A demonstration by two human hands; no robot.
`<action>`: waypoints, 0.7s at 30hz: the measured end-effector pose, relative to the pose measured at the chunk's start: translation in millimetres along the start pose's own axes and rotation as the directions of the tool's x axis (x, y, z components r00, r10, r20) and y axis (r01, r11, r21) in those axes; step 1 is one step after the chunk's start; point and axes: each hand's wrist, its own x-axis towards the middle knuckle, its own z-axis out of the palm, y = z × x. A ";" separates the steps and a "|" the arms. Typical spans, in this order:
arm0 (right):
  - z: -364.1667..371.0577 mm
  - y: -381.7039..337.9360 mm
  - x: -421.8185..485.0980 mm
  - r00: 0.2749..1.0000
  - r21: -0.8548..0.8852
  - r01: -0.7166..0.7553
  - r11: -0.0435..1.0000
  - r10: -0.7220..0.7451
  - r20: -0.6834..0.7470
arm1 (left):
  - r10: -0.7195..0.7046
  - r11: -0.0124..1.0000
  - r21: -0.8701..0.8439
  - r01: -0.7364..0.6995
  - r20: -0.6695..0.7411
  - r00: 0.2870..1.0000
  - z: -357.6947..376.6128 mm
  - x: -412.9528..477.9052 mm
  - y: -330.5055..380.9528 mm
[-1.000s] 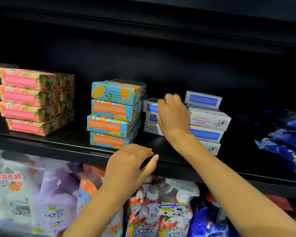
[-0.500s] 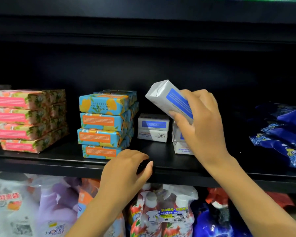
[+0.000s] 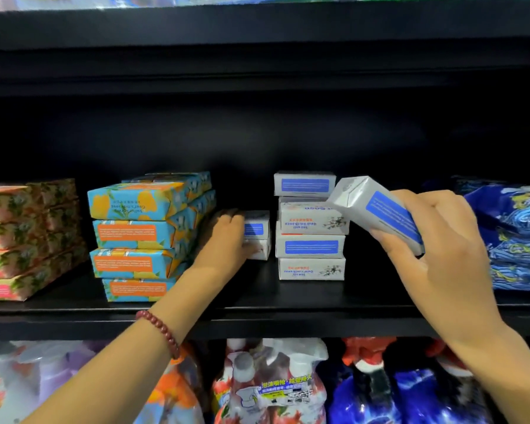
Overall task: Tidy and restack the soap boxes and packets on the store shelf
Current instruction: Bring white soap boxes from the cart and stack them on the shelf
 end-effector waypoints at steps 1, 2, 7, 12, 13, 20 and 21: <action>-0.9 3.3 -1.5 1.000 0.003 -0.007 1.000 0.007 -0.001 | -0.001 1.000 0.015 0.001 -0.003 1.000 0.8 0.0 -1.1; -1.5 6.0 -2.8 1.000 0.007 -0.013 1.000 0.013 -0.001 | 0.004 0.999 0.034 -0.004 -0.019 1.000 0.7 -1.0 -1.9; -2.8 14.5 -6.4 0.999 0.030 -0.031 0.999 0.032 -0.023 | 0.101 0.971 0.230 -0.067 -0.143 0.985 -3.9 -9.7 -0.9; -3.4 20.1 1.2 0.999 -0.003 0.022 1.000 -0.022 -0.025 | 0.211 0.888 0.441 -0.130 -0.140 0.967 -10.2 -26.3 0.5; -2.6 20.9 5.5 0.999 -0.013 0.043 0.999 -0.043 -0.027 | 0.247 0.876 0.459 -0.148 -0.164 0.955 -12.9 -33.9 0.7; 26.2 11.5 49.7 0.974 -0.061 0.217 0.974 -0.211 0.087 | 0.050 0.981 0.192 0.009 -0.300 0.953 -18.0 -72.8 9.4; 31.7 9.0 54.9 0.963 -0.080 0.250 0.965 -0.239 0.127 | 0.028 0.987 0.157 0.022 -0.311 0.950 -20.2 -77.4 11.3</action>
